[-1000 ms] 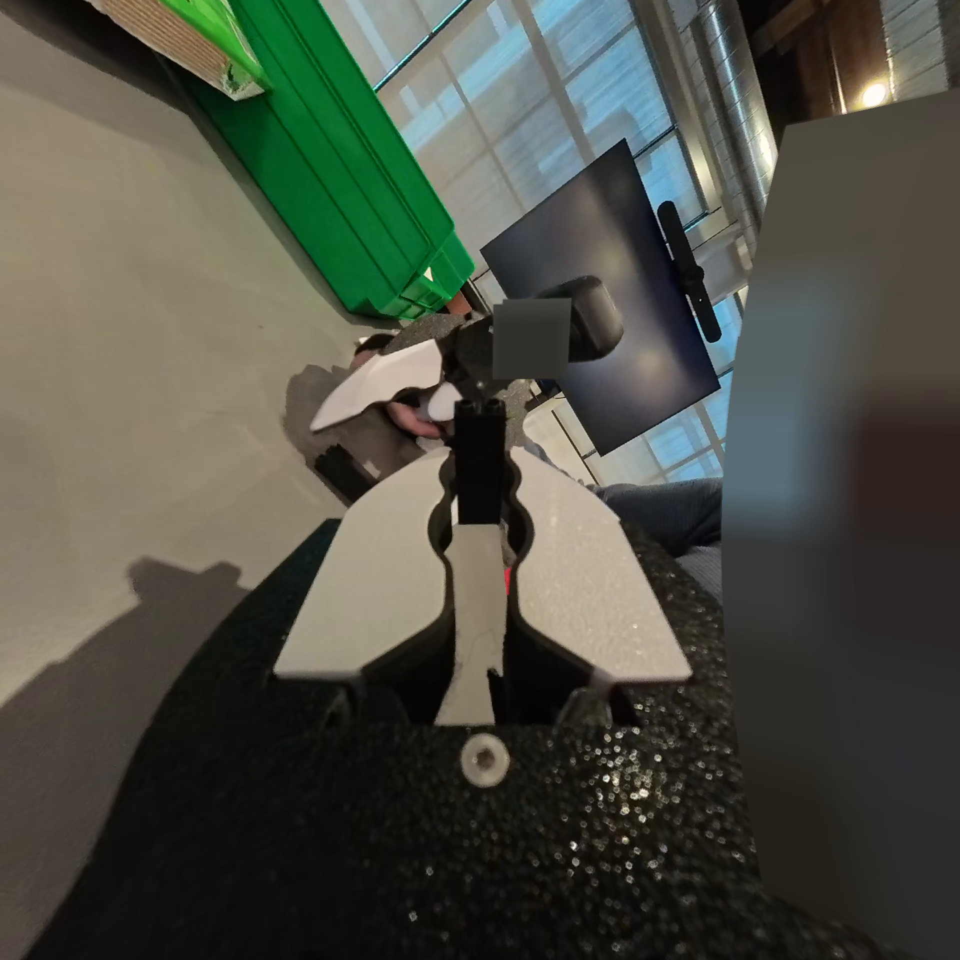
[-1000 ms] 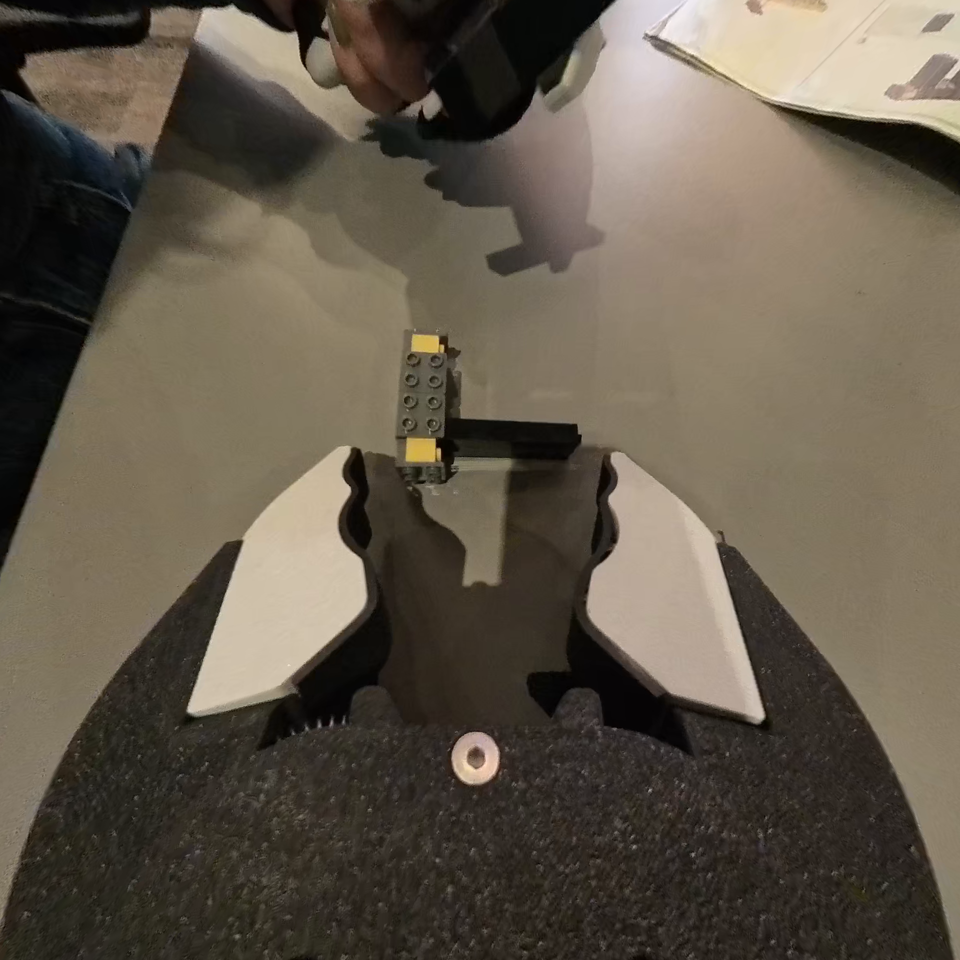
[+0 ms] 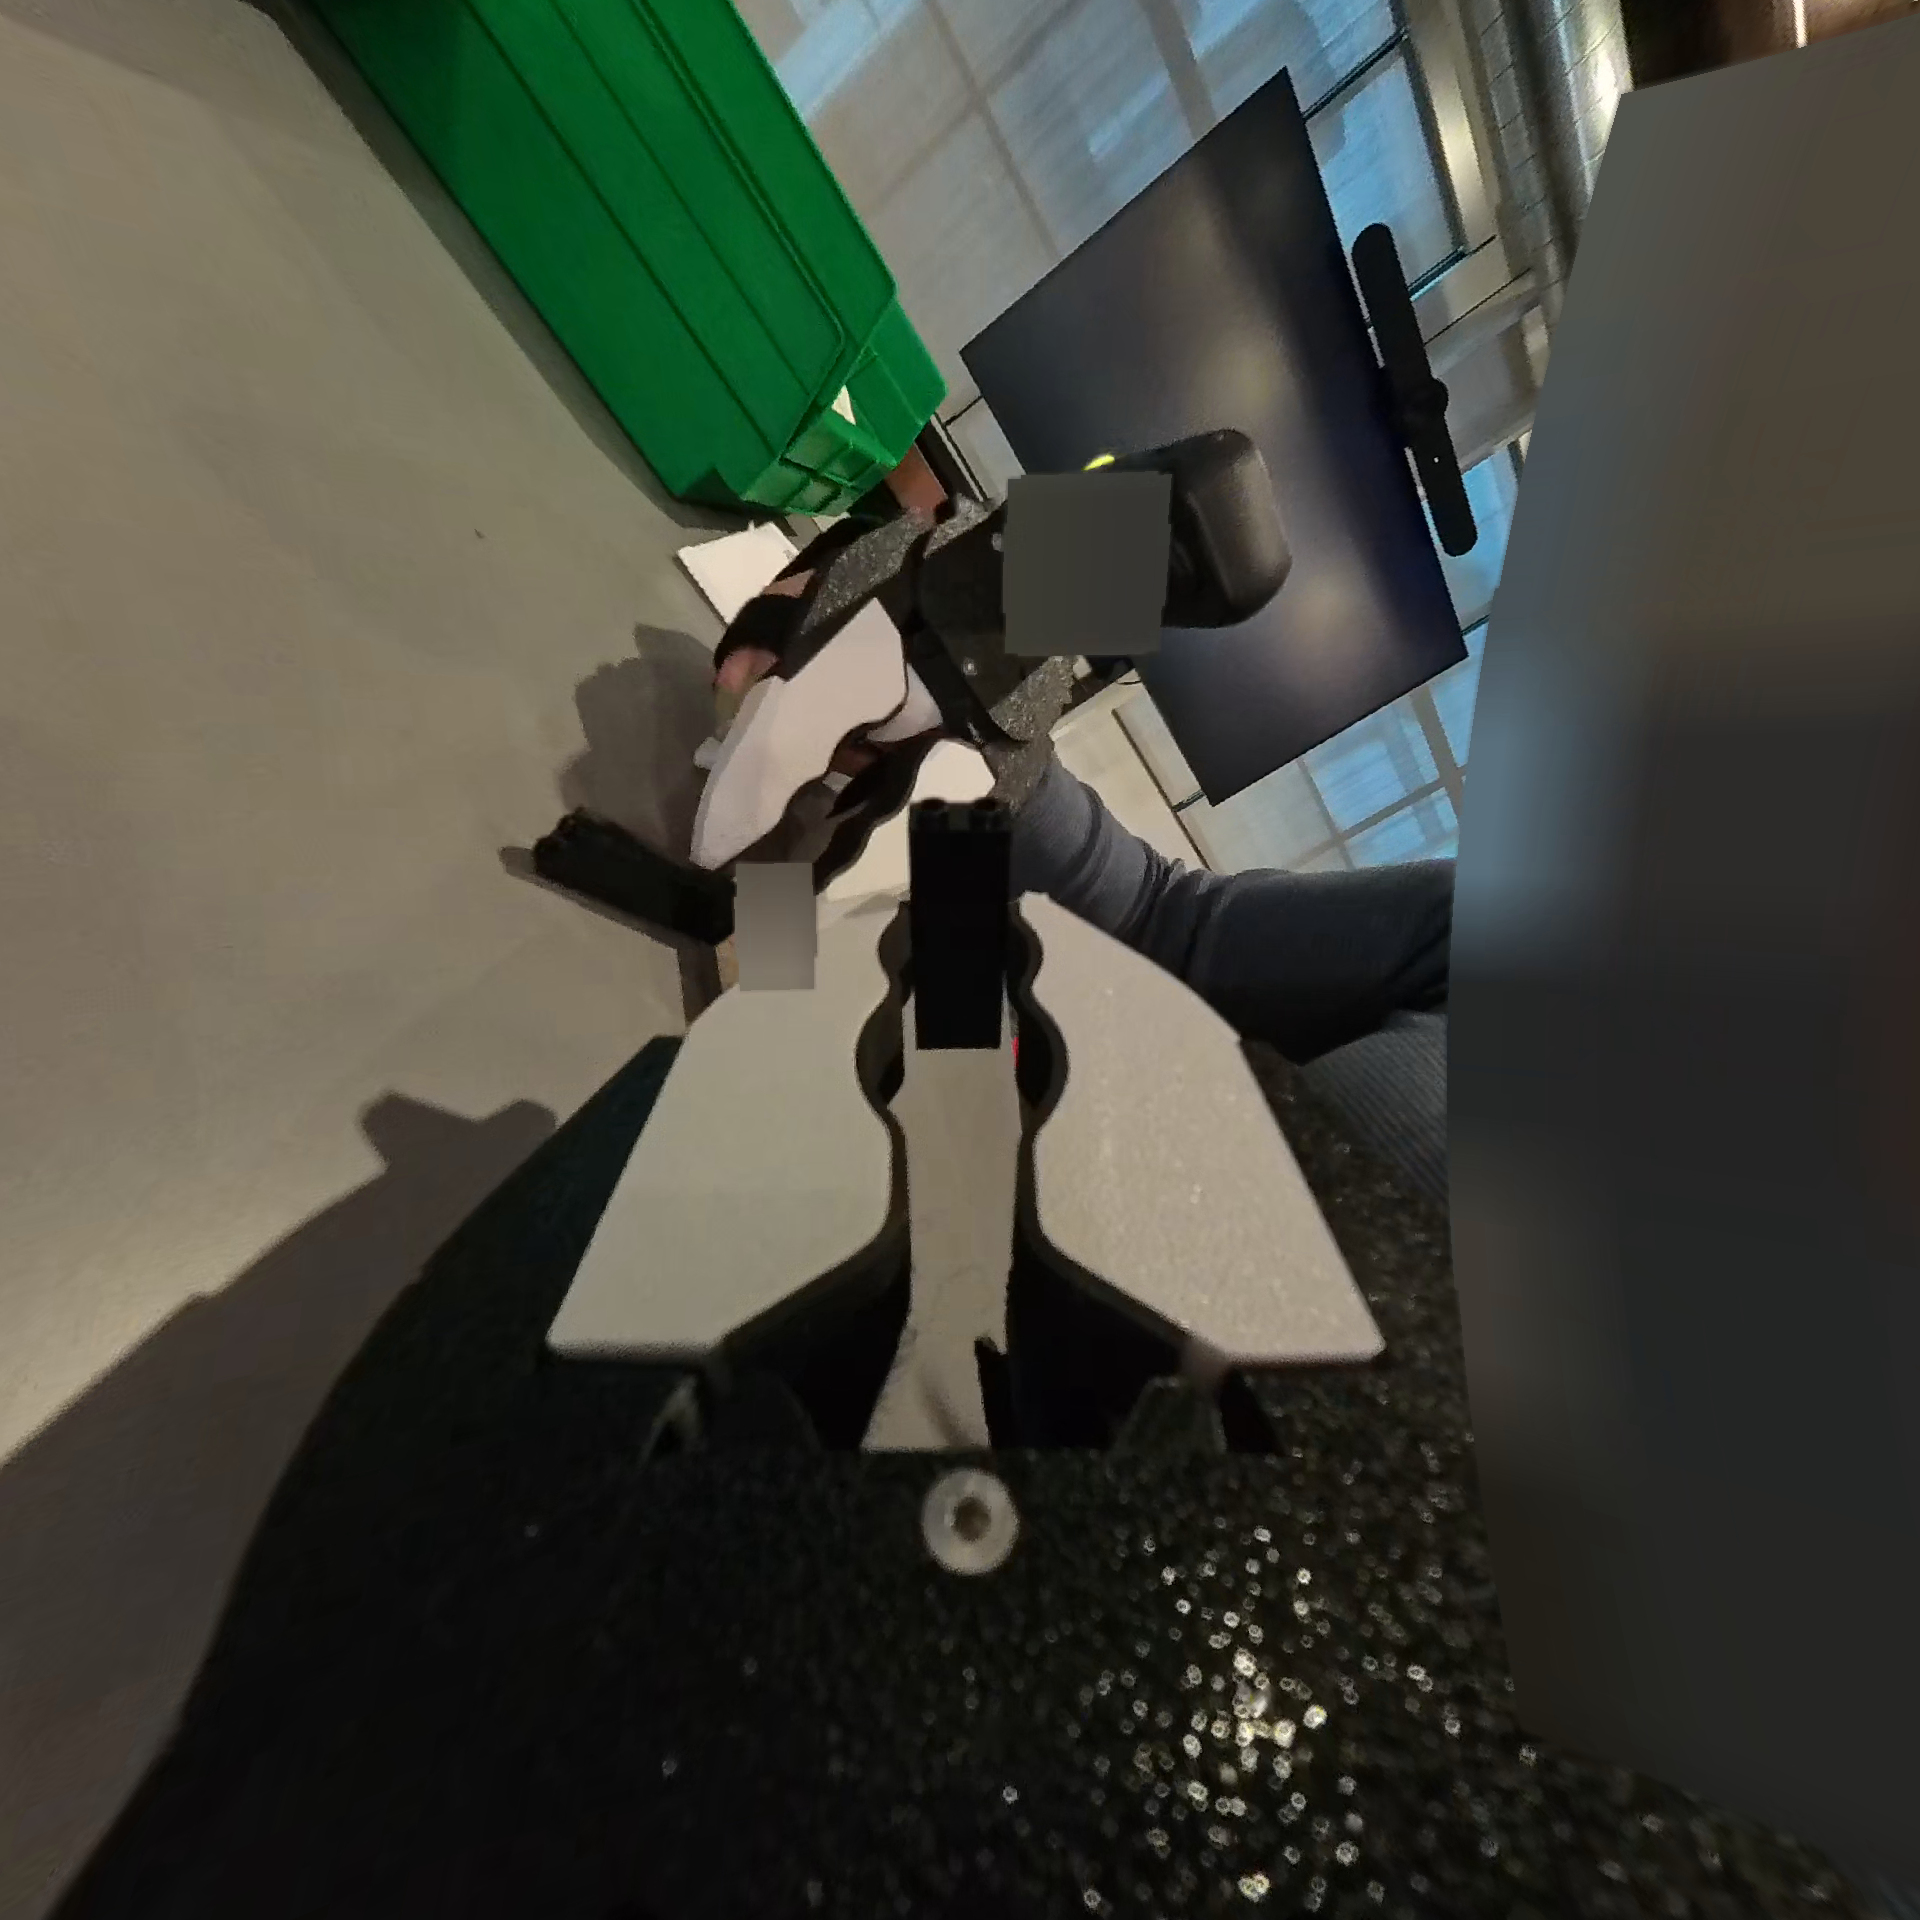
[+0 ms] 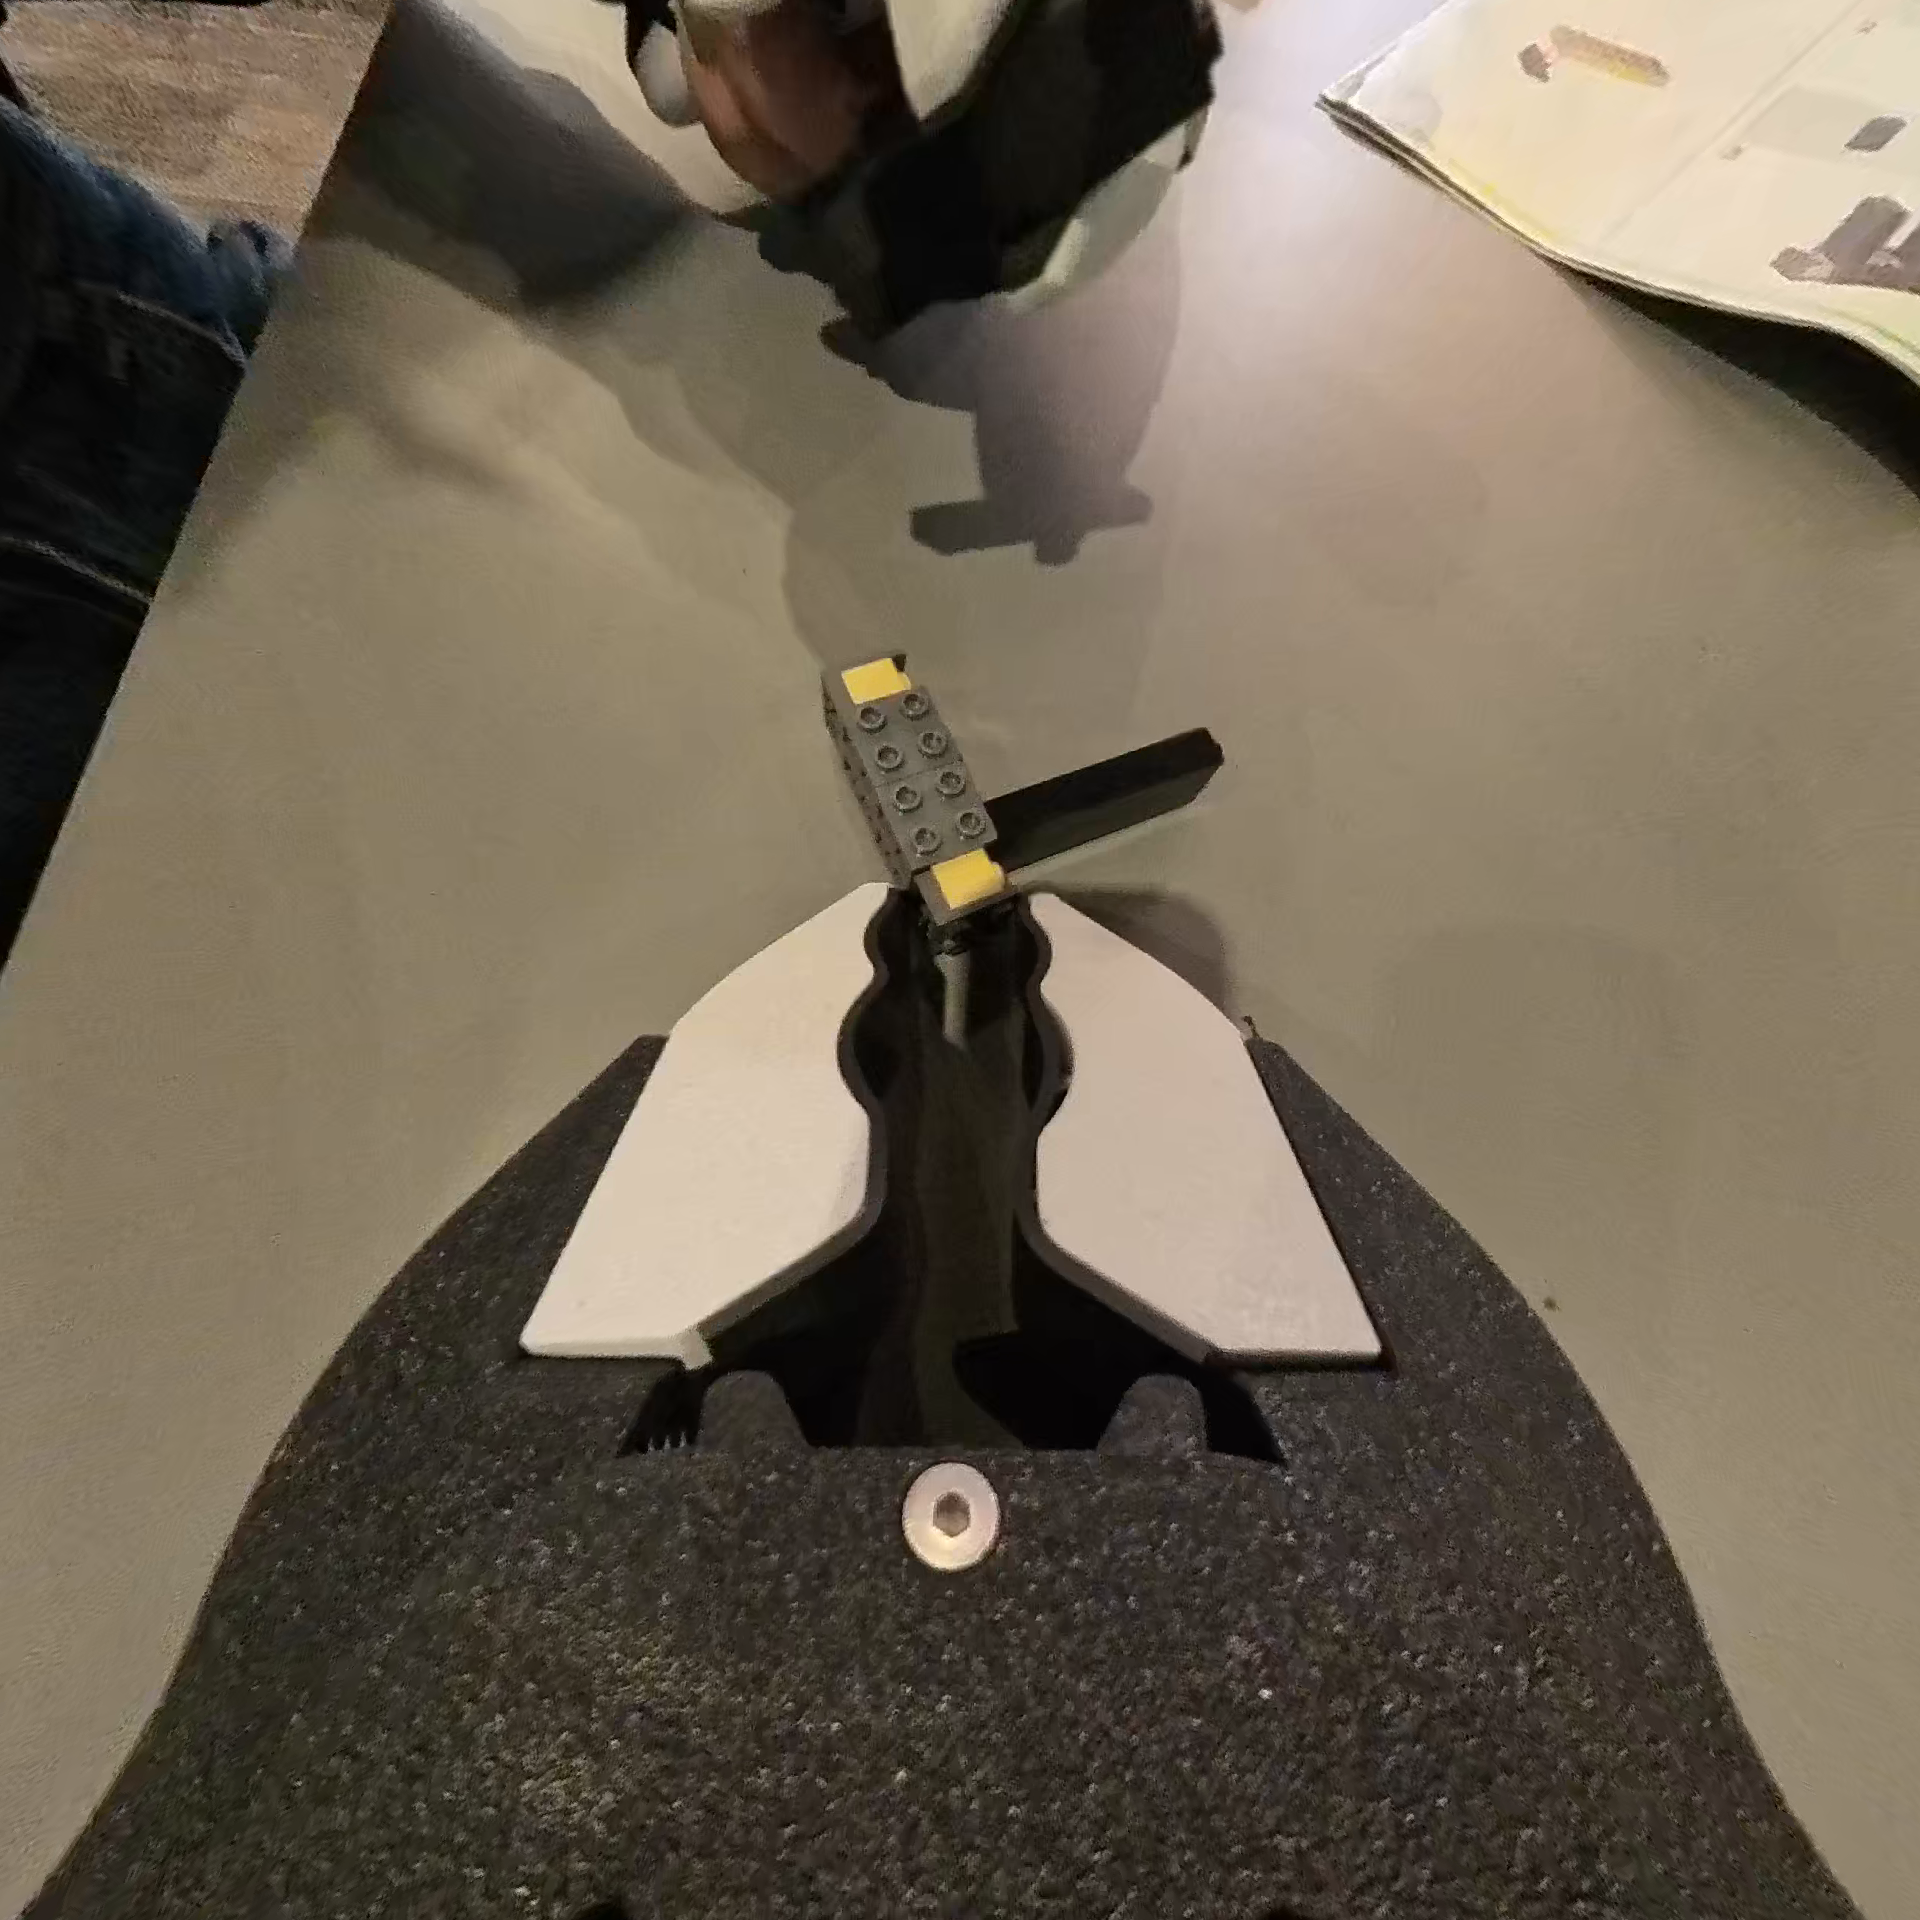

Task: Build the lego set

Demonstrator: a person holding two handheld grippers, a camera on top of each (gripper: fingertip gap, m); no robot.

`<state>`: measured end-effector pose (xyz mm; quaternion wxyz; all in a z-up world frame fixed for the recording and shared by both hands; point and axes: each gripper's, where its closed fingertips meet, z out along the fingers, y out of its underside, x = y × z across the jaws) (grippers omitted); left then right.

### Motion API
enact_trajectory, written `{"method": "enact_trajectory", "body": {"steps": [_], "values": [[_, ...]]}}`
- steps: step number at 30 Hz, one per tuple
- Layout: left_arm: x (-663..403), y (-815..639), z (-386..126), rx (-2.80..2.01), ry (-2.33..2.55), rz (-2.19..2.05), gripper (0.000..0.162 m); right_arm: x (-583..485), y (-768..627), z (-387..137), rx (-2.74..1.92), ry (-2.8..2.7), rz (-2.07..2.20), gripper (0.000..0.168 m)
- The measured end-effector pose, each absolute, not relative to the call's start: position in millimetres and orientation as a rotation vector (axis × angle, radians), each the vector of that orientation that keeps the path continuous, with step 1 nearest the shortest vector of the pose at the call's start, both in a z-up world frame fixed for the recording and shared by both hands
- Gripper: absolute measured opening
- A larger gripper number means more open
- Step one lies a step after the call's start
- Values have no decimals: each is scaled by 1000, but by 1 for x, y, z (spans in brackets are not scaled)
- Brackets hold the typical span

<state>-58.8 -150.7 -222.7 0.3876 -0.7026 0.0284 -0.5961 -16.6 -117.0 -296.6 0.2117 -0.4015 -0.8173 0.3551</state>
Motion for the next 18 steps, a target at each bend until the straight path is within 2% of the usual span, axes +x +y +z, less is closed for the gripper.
{"method": "enact_trajectory", "body": {"steps": [5, 13, 18], "values": [[-62, -154, -221, -1768, 79, -1524, 16, -15, -115, -284, -1105, -2342, 885, 18], [-67, -158, -214, -1743, 116, -1514, 16, -3, -98, -256, -1111, -2648, 377, 16], [-69, -160, -213, -1733, 134, -1516, 17, -5, -101, -262, -1099, -2791, 176, 16]]}}
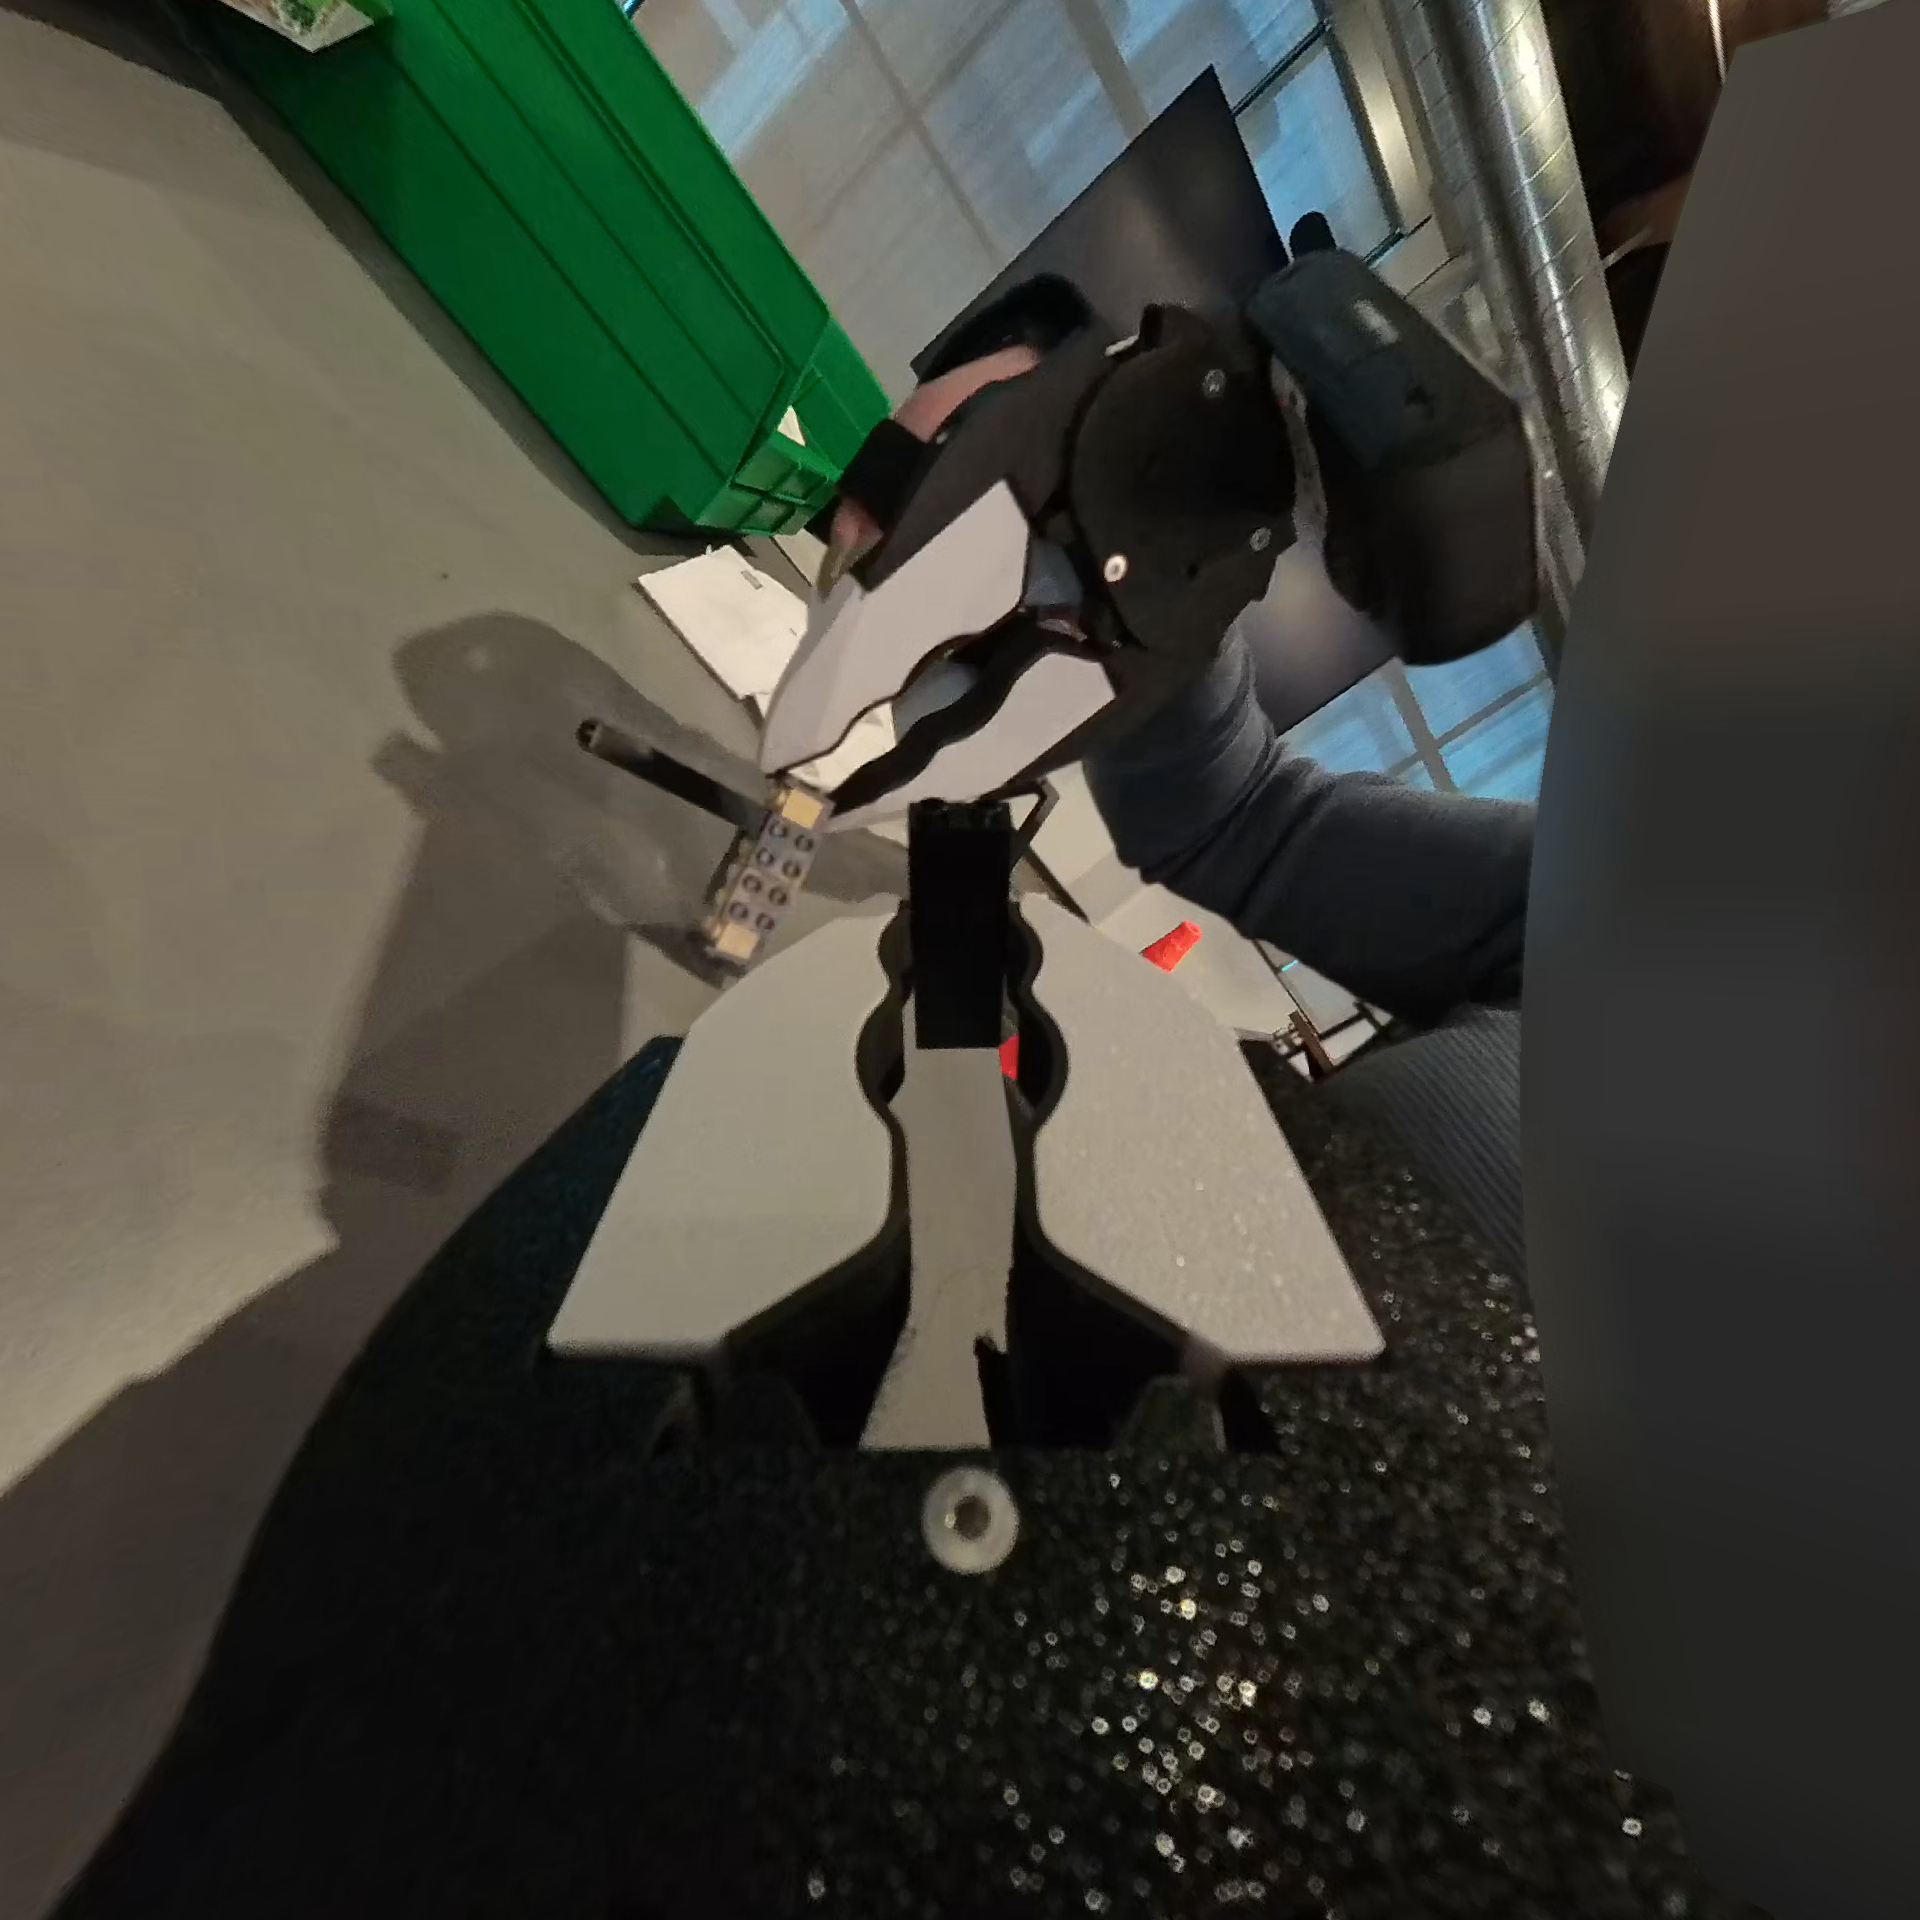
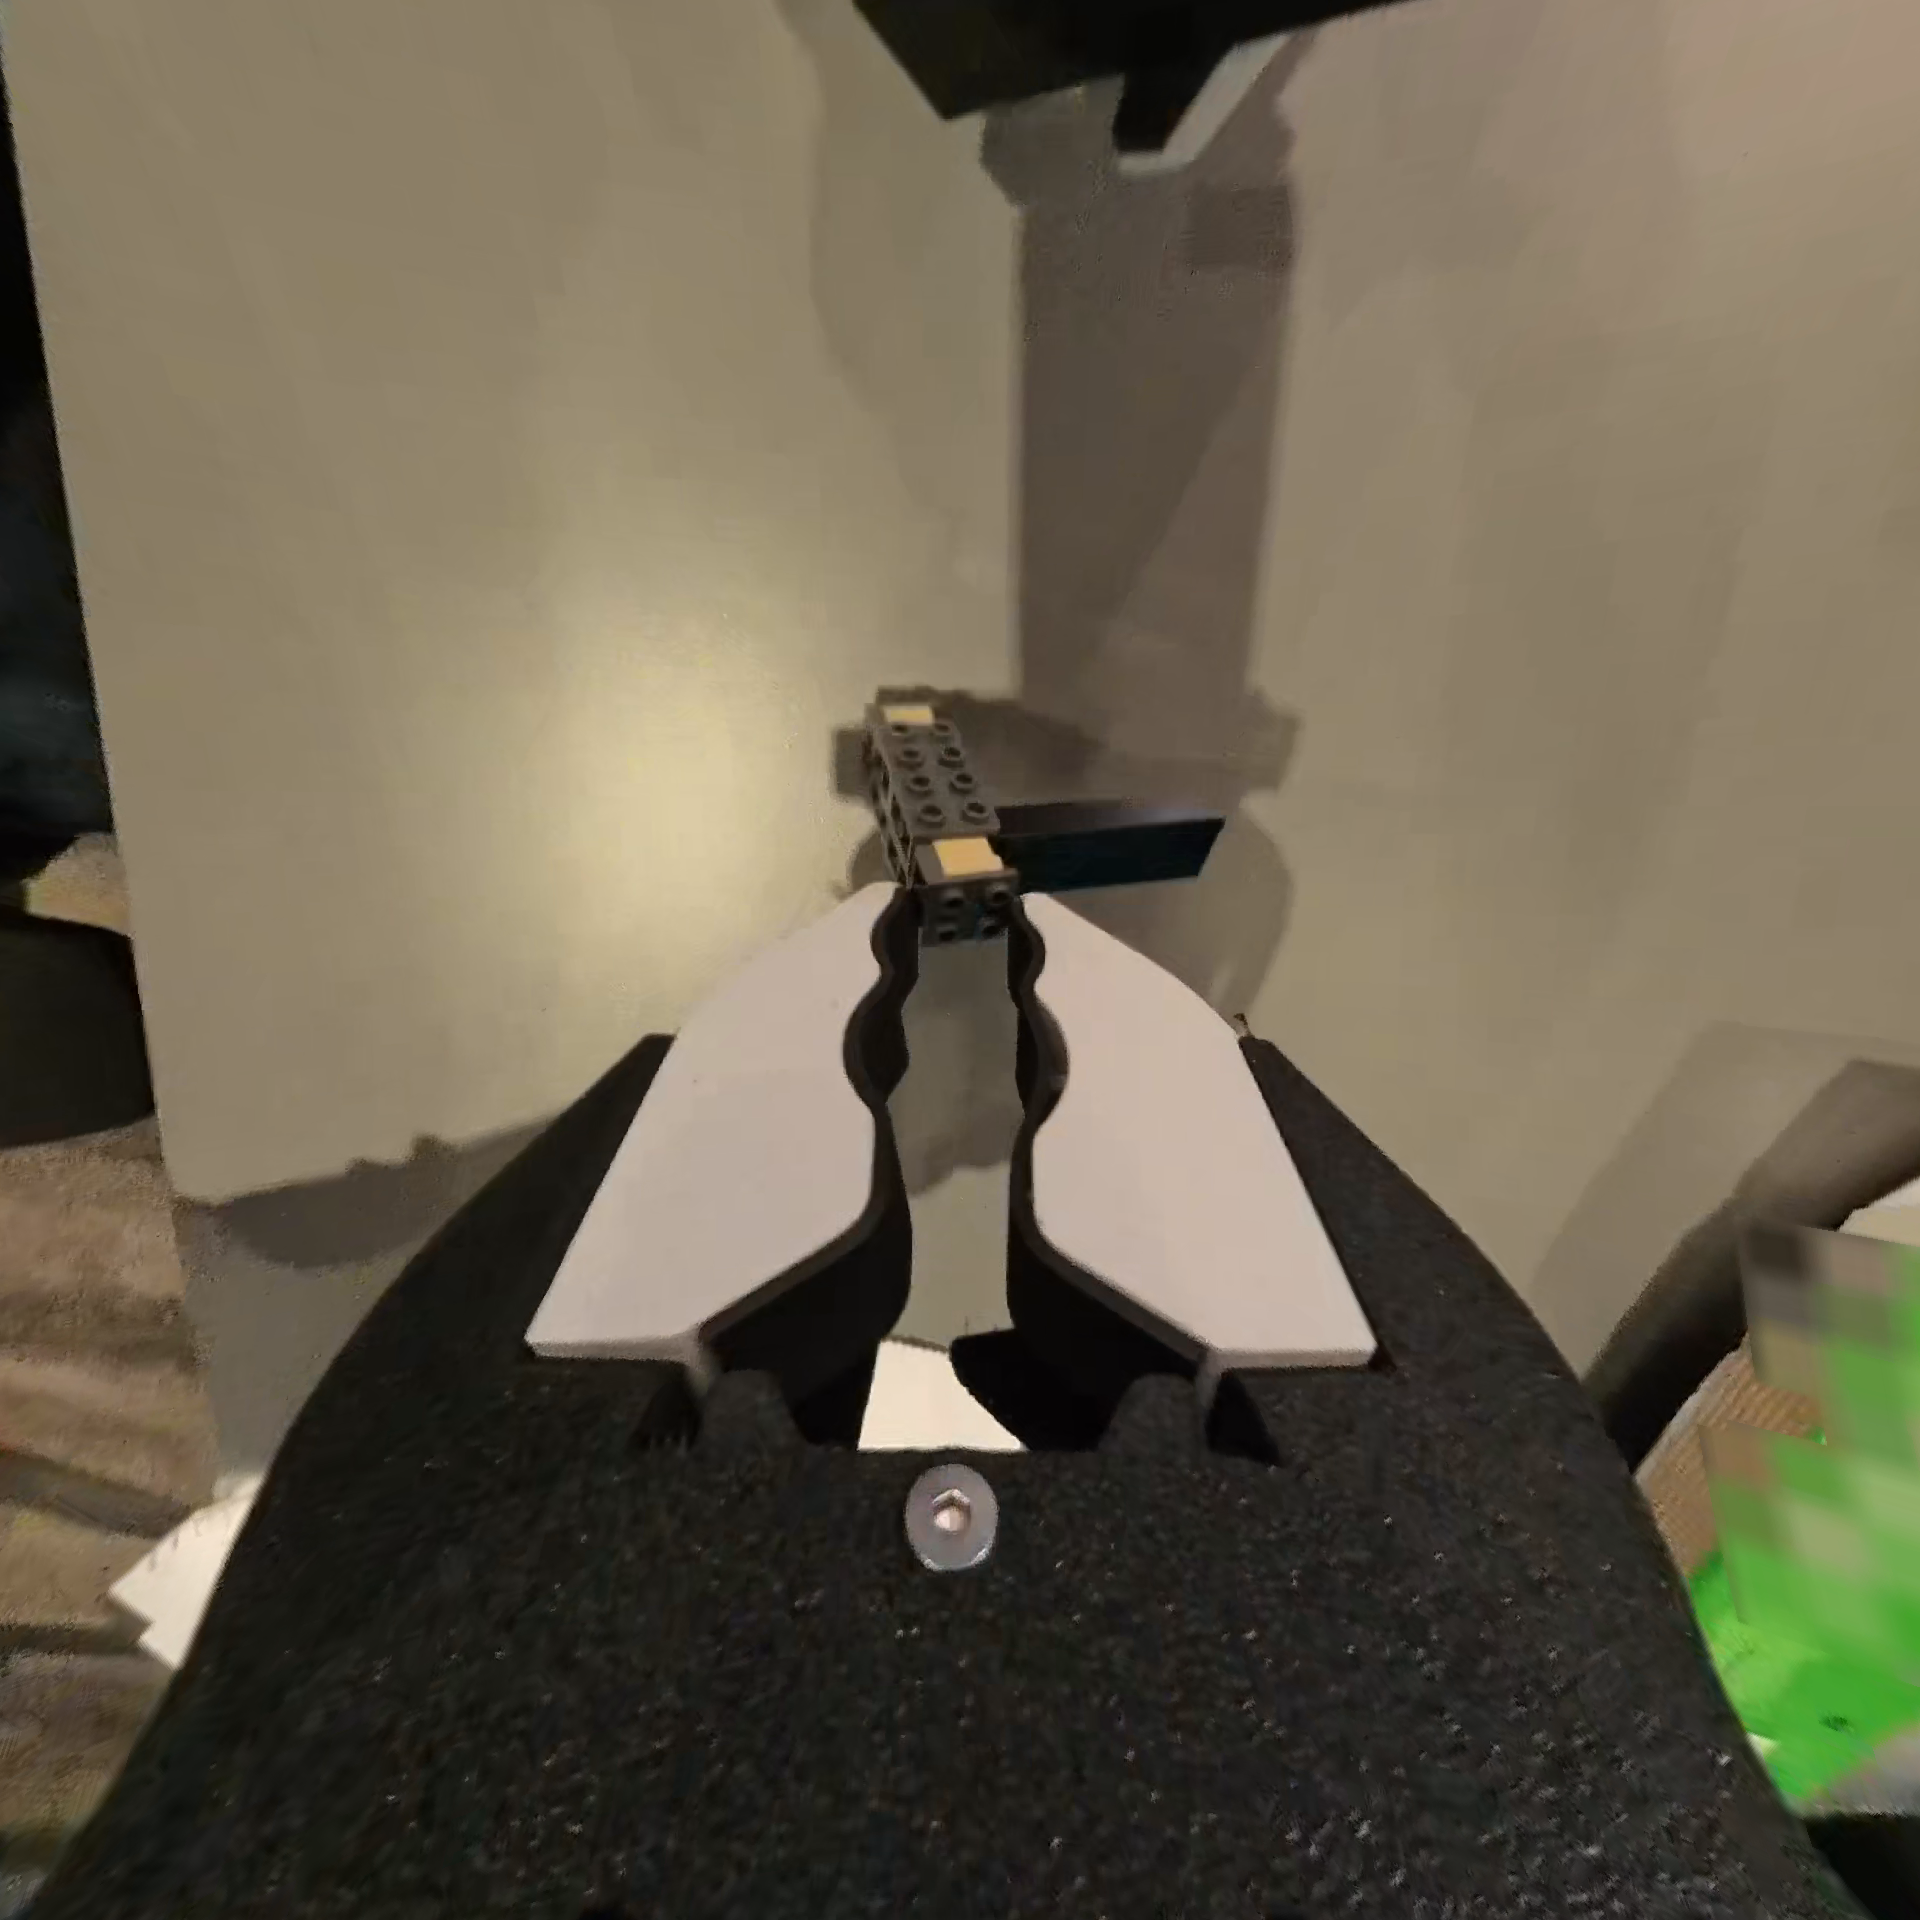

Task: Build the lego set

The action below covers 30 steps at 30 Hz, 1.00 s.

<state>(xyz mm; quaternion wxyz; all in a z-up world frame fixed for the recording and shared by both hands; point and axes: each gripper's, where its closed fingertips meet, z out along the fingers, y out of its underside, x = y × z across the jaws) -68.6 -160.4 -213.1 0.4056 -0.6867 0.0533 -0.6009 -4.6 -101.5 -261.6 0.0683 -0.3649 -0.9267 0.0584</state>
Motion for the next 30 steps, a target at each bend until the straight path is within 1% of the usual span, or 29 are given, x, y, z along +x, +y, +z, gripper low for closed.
{"method": "enact_trajectory", "body": {"steps": [4, 8, 16, 22, 26, 28, 30], "values": [[-68, -160, -217, -1753, 143, -1526, 16, -9, -103, -263, -1134, -2829, 168, 16], [-62, -159, -224, -1807, 166, -1523, 16, -10, -102, -265, -1155, -2827, 247, 16], [-47, -154, -240, -1951, 221, -1530, 16, -3, -105, -280, -1168, -2595, 709, 16], [-39, -156, -245, -1990, 231, -1552, 16, 3, -114, -287, -1107, -2449, 921, 17], [-42, -157, -243, -1996, 212, -1542, 16, 7, -117, -284, -1015, -2376, 1018, 37], [-43, -159, -240, -1998, 209, -1537, 16, 3, -115, -285, -972, -2341, 1045, 60], [-44, -160, -237, -1996, 199, -1532, 16, -1, -109, -290, -939, -2371, 1039, 72]]}}
